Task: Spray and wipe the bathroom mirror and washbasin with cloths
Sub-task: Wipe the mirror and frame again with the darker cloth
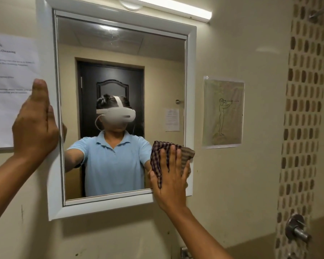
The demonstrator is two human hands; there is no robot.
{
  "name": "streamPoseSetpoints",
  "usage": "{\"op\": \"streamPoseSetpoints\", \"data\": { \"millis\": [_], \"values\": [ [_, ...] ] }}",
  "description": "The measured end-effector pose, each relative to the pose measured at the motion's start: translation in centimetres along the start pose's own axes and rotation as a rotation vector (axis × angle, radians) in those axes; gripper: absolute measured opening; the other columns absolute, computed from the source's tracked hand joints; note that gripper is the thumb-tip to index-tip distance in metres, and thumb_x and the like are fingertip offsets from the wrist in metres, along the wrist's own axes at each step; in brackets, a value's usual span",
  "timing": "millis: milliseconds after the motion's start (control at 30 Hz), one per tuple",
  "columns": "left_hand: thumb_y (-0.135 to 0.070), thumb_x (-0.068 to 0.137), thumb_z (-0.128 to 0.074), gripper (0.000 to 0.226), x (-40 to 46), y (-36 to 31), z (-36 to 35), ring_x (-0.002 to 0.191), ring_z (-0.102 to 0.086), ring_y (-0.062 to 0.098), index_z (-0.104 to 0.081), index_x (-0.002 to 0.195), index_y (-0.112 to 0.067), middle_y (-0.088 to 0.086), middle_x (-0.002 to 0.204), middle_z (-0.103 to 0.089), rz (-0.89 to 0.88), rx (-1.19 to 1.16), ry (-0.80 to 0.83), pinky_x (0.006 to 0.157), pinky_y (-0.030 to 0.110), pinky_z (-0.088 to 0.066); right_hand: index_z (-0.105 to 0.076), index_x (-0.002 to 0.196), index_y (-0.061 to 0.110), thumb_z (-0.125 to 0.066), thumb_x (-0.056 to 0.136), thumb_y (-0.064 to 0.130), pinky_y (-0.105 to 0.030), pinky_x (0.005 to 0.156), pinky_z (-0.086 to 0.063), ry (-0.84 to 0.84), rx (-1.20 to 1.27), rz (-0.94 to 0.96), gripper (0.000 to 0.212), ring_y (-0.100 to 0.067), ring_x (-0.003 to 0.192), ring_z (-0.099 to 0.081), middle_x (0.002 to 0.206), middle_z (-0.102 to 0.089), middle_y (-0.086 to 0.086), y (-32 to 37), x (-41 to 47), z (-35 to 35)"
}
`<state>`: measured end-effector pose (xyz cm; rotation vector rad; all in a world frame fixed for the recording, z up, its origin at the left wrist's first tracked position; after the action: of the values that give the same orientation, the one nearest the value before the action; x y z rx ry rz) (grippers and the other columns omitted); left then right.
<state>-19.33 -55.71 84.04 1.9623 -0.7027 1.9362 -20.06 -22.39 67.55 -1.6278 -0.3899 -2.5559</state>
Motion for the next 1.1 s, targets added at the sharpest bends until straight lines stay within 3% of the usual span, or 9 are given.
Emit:
{"op": "streamPoseSetpoints", "data": {
  "millis": [67, 167, 400, 567, 733, 1000, 1100],
  "values": [
    [-0.030, 0.106, -0.028, 0.054, -0.4, 0.1, -0.3, 0.145, -0.032, 0.022, -0.013, 0.157, -0.032, -0.006, 0.161, -0.023, -0.032, 0.021, 0.011, 0.116, 0.040, -0.030, 0.000, 0.159, 0.022, -0.030, 0.100, 0.050, -0.056, 0.120, -0.001, -0.033, -0.015, -0.012, 0.071, -0.026, 0.154, 0.006, 0.167, 0.008, -0.007, 0.4, 0.9, 0.3],
    [-0.013, 0.102, -0.037, 0.056, -0.1, -0.8, 1.0, 0.136, -0.043, 0.033, -0.023, 0.156, -0.018, 0.007, 0.158, -0.034, -0.032, 0.040, -0.016, 0.107, 0.042, -0.038, -0.011, 0.159, 0.018, -0.034, 0.097, 0.049, -0.063, 0.118, -0.008, -0.121, -0.036, -0.035, 0.073, -0.028, 0.154, 0.001, 0.167, -0.002, -0.010, 2.6, 4.3, 1.5],
    [-0.011, 0.102, -0.038, 0.058, -0.3, -1.1, 1.2, 0.144, -0.037, 0.021, -0.019, 0.157, -0.014, 0.004, 0.161, -0.029, -0.054, 0.009, 0.100, 0.114, 0.035, -0.036, -0.005, 0.159, 0.019, -0.021, 0.098, 0.064, -0.064, 0.118, 0.000, -0.149, -0.013, 0.156, 0.078, -0.032, 0.153, 0.005, 0.166, 0.002, -0.013, 15.4, 15.1, 4.1],
    [-0.014, 0.104, -0.037, 0.058, -0.4, -1.4, 1.6, 0.142, -0.039, 0.023, -0.016, 0.158, -0.014, 0.009, 0.159, -0.034, -0.066, -0.003, 0.130, 0.111, 0.044, -0.041, 0.000, 0.159, 0.019, -0.010, 0.094, 0.070, -0.064, 0.117, 0.007, -0.114, 0.033, 0.265, 0.083, -0.030, 0.153, 0.010, 0.166, 0.008, -0.012, 24.2, 18.5, 4.1],
    [-0.017, 0.104, -0.037, 0.057, -1.1, -0.9, 2.3, 0.134, -0.047, 0.019, -0.018, 0.157, -0.014, 0.008, 0.153, -0.043, -0.092, -0.028, 0.143, 0.106, 0.031, -0.042, -0.003, 0.159, 0.018, -0.014, 0.102, 0.054, -0.061, 0.119, 0.003, -0.133, 0.053, 0.312, 0.068, -0.027, 0.153, 0.007, 0.167, 0.005, -0.010, 25.5, 15.7, 2.7],
    [-0.027, 0.100, -0.049, 0.073, -4.0, 0.5, 1.8, 0.126, -0.053, 0.030, -0.006, 0.159, -0.019, 0.014, 0.151, -0.042, -0.102, -0.010, 0.243, 0.101, 0.049, -0.048, -0.004, 0.159, 0.018, -0.030, 0.102, 0.044, -0.058, 0.121, -0.002, -0.033, 0.124, 0.336, 0.068, -0.024, 0.154, 0.007, 0.167, 0.005, -0.006, 23.5, 5.4, -1.3],
    [-0.022, 0.099, -0.048, 0.075, -5.4, 0.5, 2.0, 0.130, -0.051, 0.032, -0.003, 0.159, -0.021, 0.010, 0.161, -0.029, -0.126, -0.006, 0.271, 0.101, 0.052, -0.048, -0.009, 0.159, 0.022, -0.042, 0.099, 0.045, -0.059, 0.118, -0.011, -0.008, 0.065, 0.412, 0.072, -0.023, 0.154, 0.001, 0.167, 0.001, -0.004, 21.9, 1.5, -2.6]
  ]
}}
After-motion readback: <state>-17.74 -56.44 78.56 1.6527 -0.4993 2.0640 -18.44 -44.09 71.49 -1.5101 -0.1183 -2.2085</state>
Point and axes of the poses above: each hand's wrist, its own x-axis towards the middle knuckle, its own z-axis out of the back of the hand, y = z × x, the point moved 7 cm from there along x, towards the middle knuckle
